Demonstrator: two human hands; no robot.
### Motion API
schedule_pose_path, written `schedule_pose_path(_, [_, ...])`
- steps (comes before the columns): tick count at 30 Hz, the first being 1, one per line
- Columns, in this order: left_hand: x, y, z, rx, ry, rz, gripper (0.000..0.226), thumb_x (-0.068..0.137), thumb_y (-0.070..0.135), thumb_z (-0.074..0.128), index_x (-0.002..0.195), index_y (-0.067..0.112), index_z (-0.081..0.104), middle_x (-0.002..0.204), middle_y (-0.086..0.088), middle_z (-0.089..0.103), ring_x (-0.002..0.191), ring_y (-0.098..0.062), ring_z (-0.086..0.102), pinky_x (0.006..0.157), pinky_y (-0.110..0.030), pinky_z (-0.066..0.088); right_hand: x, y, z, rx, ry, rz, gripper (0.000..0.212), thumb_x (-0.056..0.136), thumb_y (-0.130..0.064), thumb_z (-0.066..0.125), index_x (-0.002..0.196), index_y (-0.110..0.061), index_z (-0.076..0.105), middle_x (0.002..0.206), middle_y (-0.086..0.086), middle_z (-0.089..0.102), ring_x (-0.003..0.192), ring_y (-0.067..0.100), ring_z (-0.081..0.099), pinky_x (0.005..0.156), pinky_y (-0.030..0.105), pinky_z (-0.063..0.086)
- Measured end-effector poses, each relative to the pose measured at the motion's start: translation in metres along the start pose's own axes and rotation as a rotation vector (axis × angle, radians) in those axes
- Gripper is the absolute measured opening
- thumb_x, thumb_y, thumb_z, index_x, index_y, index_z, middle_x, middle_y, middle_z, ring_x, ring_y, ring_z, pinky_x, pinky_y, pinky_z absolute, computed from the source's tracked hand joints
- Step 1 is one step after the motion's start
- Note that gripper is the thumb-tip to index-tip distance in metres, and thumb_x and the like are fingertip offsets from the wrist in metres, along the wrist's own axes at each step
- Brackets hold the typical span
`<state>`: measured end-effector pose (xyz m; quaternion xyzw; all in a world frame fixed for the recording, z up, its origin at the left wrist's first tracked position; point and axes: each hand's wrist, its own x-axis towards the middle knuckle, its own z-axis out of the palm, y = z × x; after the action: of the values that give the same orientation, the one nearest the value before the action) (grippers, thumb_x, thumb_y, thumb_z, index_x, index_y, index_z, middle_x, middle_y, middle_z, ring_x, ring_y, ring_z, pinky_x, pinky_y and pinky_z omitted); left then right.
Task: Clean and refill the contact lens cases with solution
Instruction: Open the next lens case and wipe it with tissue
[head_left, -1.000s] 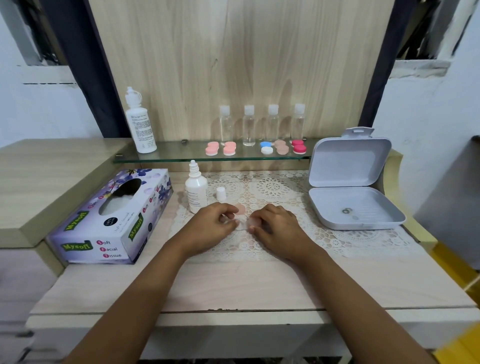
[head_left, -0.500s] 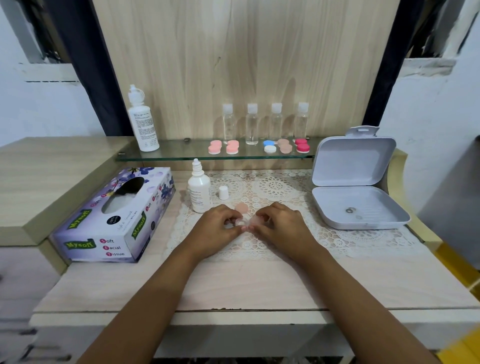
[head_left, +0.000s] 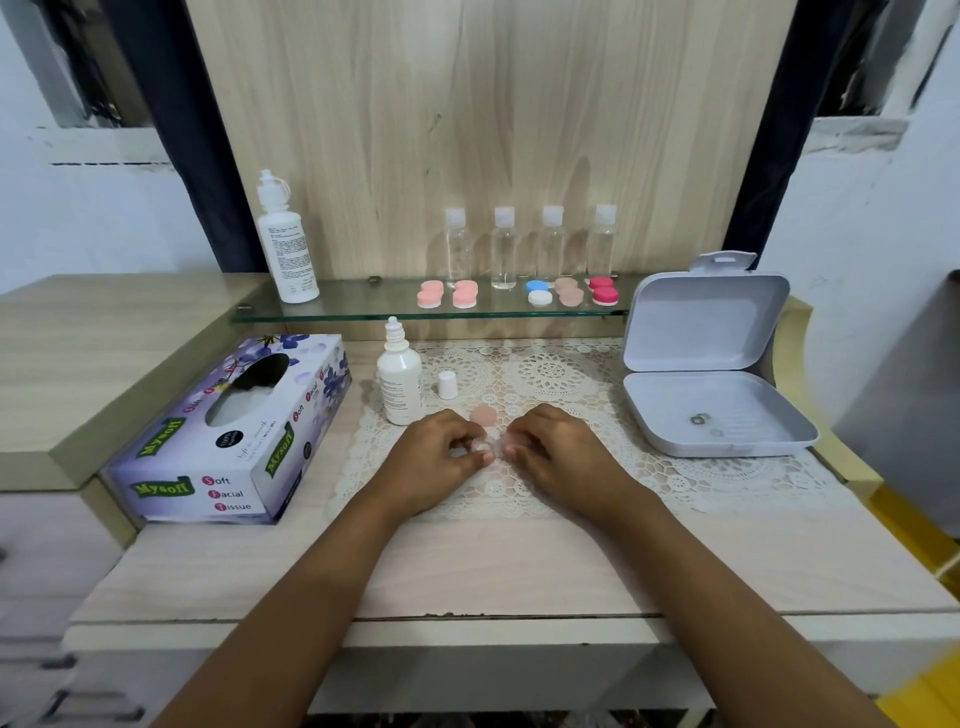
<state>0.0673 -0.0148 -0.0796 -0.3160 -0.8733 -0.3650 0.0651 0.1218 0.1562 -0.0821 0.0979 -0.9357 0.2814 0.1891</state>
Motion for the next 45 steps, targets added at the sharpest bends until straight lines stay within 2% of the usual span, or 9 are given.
schedule_pose_path(7, [-0.0006, -0.0004, 0.0005, -0.026, -0.007, -0.001, 0.024, 0.082, 0.024, 0.070, 0.103, 0.012, 0.071, 0.095, 0.006, 0.060, 0.091, -0.008, 0.056, 0.081, -0.018, 0.040, -0.0002, 0.0010, 0.0010, 0.001, -0.008, -0.028, 0.015, 0.085, -0.015, 0.056, 0.090, -0.004, 0.064, 0.088, 0.008, 0.058, 0.080, 0.018, 0.053, 0.067, 0.009, 0.032])
schedule_pose_path(15, [0.0007, -0.0020, -0.0002, -0.028, -0.011, -0.012, 0.024, 0.083, 0.023, 0.069, 0.105, 0.013, 0.070, 0.101, 0.005, 0.061, 0.093, -0.008, 0.057, 0.081, -0.014, 0.040, -0.0030, 0.0012, 0.0017, 0.028, -0.032, -0.082, 0.025, 0.086, -0.020, 0.048, 0.097, -0.004, 0.063, 0.093, 0.007, 0.057, 0.084, 0.017, 0.052, 0.073, 0.016, 0.036])
schedule_pose_path(20, [0.0003, -0.0015, 0.0004, -0.044, -0.004, -0.031, 0.026, 0.083, 0.023, 0.069, 0.107, 0.013, 0.070, 0.100, 0.008, 0.060, 0.094, -0.007, 0.057, 0.084, -0.014, 0.039, -0.0033, 0.0022, 0.0049, 0.032, -0.015, -0.061, 0.028, 0.088, -0.016, 0.053, 0.111, -0.004, 0.063, 0.101, 0.010, 0.056, 0.092, 0.019, 0.054, 0.080, 0.010, 0.032])
schedule_pose_path(24, [0.0000, -0.0006, -0.0001, -0.040, -0.002, -0.022, 0.027, 0.082, 0.023, 0.071, 0.106, 0.012, 0.070, 0.099, 0.006, 0.060, 0.094, -0.008, 0.058, 0.084, -0.015, 0.041, -0.0013, 0.0023, 0.0053, 0.080, 0.033, 0.047, 0.047, 0.082, -0.037, 0.062, 0.121, -0.011, 0.058, 0.105, 0.000, 0.049, 0.098, 0.013, 0.051, 0.077, 0.007, 0.031])
schedule_pose_path(29, [0.0002, -0.0012, 0.0000, -0.029, 0.002, -0.017, 0.025, 0.082, 0.023, 0.070, 0.105, 0.013, 0.071, 0.103, 0.003, 0.062, 0.094, -0.007, 0.057, 0.081, -0.008, 0.039, -0.0001, 0.0022, 0.0038, 0.122, 0.042, 0.102, 0.026, 0.083, -0.025, 0.067, 0.105, -0.013, 0.058, 0.098, -0.004, 0.052, 0.091, 0.011, 0.049, 0.070, 0.004, 0.033])
schedule_pose_path(35, [0.0003, -0.0015, -0.0001, -0.026, -0.002, -0.030, 0.029, 0.083, 0.024, 0.069, 0.109, 0.011, 0.069, 0.105, 0.003, 0.062, 0.094, -0.006, 0.056, 0.075, 0.002, 0.033, -0.0045, 0.0005, 0.0037, 0.121, 0.025, 0.033, 0.032, 0.088, -0.015, 0.057, 0.120, -0.013, 0.054, 0.113, 0.001, 0.060, 0.097, 0.007, 0.051, 0.078, 0.007, 0.033])
schedule_pose_path(38, [0.0005, -0.0014, 0.0000, -0.019, -0.002, -0.023, 0.029, 0.082, 0.024, 0.070, 0.109, 0.011, 0.069, 0.104, 0.003, 0.062, 0.093, -0.005, 0.056, 0.075, 0.002, 0.034, -0.0034, 0.0002, 0.0041, 0.115, 0.031, 0.022, 0.038, 0.085, -0.024, 0.063, 0.121, -0.012, 0.055, 0.112, 0.001, 0.057, 0.103, 0.012, 0.052, 0.084, 0.012, 0.035])
schedule_pose_path(41, [0.0005, -0.0013, 0.0001, -0.002, -0.003, -0.014, 0.029, 0.082, 0.026, 0.070, 0.107, 0.013, 0.070, 0.104, 0.004, 0.062, 0.094, -0.007, 0.057, 0.078, -0.004, 0.037, -0.0008, 0.0004, 0.0024, 0.110, 0.031, 0.067, 0.046, 0.078, -0.039, 0.070, 0.115, -0.014, 0.057, 0.104, -0.006, 0.046, 0.095, 0.008, 0.047, 0.076, 0.005, 0.034])
schedule_pose_path(45, [0.0005, -0.0015, 0.0003, -0.005, -0.005, -0.018, 0.029, 0.083, 0.026, 0.069, 0.108, 0.013, 0.069, 0.105, 0.004, 0.062, 0.096, -0.007, 0.057, 0.082, -0.010, 0.039, 0.0003, 0.0008, 0.0012, 0.104, 0.057, 0.060, 0.024, 0.083, -0.020, 0.067, 0.104, -0.012, 0.061, 0.097, -0.006, 0.051, 0.090, 0.008, 0.048, 0.071, 0.001, 0.033])
